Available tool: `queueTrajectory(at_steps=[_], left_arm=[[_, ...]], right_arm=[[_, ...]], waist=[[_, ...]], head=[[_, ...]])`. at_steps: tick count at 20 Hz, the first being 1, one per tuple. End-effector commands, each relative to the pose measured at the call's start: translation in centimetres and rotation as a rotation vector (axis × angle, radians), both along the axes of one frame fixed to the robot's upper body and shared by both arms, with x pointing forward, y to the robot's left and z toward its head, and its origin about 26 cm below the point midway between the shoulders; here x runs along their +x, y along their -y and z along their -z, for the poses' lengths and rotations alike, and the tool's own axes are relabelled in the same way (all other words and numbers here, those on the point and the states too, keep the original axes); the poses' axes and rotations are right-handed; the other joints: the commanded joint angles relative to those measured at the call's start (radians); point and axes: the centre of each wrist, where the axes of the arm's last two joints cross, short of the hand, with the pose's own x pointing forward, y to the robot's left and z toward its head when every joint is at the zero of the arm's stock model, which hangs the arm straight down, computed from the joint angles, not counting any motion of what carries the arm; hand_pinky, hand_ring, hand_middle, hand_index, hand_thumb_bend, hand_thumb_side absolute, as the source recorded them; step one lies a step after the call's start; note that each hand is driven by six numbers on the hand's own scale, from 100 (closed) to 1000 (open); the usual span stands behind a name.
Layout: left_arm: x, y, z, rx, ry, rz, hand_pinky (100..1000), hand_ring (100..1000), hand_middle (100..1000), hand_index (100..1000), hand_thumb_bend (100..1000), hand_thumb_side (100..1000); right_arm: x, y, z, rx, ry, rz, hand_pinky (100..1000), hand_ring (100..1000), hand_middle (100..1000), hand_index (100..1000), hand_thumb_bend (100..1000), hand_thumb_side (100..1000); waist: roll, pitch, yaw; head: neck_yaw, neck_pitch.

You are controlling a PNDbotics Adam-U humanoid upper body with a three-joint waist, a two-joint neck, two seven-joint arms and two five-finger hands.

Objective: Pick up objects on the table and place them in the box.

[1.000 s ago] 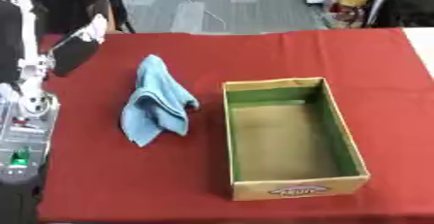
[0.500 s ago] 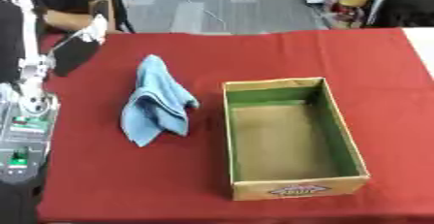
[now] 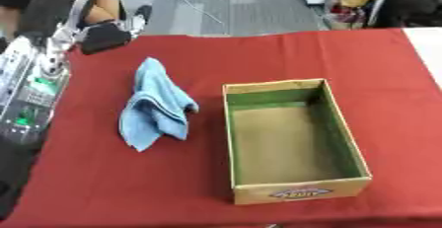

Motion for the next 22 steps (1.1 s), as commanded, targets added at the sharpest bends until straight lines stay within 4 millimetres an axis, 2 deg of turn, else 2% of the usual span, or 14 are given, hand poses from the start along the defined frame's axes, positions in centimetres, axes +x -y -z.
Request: queueTrajectory(at_steps=[1, 5, 11, 12, 16, 17, 18, 21, 22], left_arm=[[2.5, -1.8, 0.2, 0.074, -0.205, -0.029, 618, 647, 832, 944, 706, 742], [6.1, -2.8, 2.7, 0.056, -0.377, -0.092, 624, 646, 836, 944, 717, 774], [9.4, -4.4, 7.4, 0.019, -0.612, -0.204, 639, 637, 832, 925, 768, 807], [9.8, -4.6, 8.3, -0.003, -0.646, -0.226, 631, 623, 828, 918, 772, 834], [10.3, -4.6, 11.2, -0.067, -0.708, -0.273, 621, 607, 824, 912, 782, 845], [10.3, -4.5, 11.7, -0.076, -0.718, -0.274, 626, 608, 821, 908, 842, 831], [10.3, -4.4, 12.2, -0.071, -0.729, -0.271, 625, 608, 821, 908, 798, 851], [10.1, -3.6, 13.5, -0.02, -0.775, -0.232, 649, 622, 822, 911, 853, 861], [10.0, -3.4, 13.7, 0.008, -0.795, -0.214, 640, 617, 822, 912, 838, 860]], right_arm=[[-0.2, 0.1, -0.9, -0.027, 0.023, -0.006, 596, 780, 807, 971, 100, 678], [-0.2, 0.1, -0.9, -0.024, 0.024, -0.009, 596, 780, 807, 972, 100, 676], [-0.2, 0.0, -0.8, -0.024, 0.022, -0.016, 596, 780, 807, 972, 100, 679], [-0.2, -0.1, -0.8, -0.023, 0.022, -0.017, 596, 780, 807, 972, 100, 679], [-0.2, -0.1, -0.8, -0.022, 0.023, -0.02, 596, 780, 807, 972, 100, 680], [-0.2, -0.1, -0.8, -0.022, 0.024, -0.021, 596, 780, 807, 972, 100, 683], [-0.2, -0.2, -0.9, -0.021, 0.024, -0.022, 596, 780, 807, 972, 100, 680], [-0.1, -0.2, -0.9, -0.019, 0.027, -0.024, 597, 780, 807, 972, 100, 679], [-0.1, -0.2, -0.9, -0.018, 0.027, -0.025, 597, 780, 807, 972, 100, 679]], waist=[[0.002, -0.011, -0.005], [0.0, -0.01, -0.01], [-0.001, -0.009, -0.012], [-0.002, -0.009, -0.013], [-0.004, -0.007, -0.013], [-0.004, -0.007, -0.014], [-0.004, -0.007, -0.014], [-0.003, -0.006, -0.017], [-0.003, -0.006, -0.017]], head=[[0.016, -0.001], [0.021, -0.001], [0.028, -0.001], [0.029, -0.001], [0.035, -0.001], [0.035, -0.001], [0.036, -0.001], [0.034, -0.001], [0.033, -0.001]])
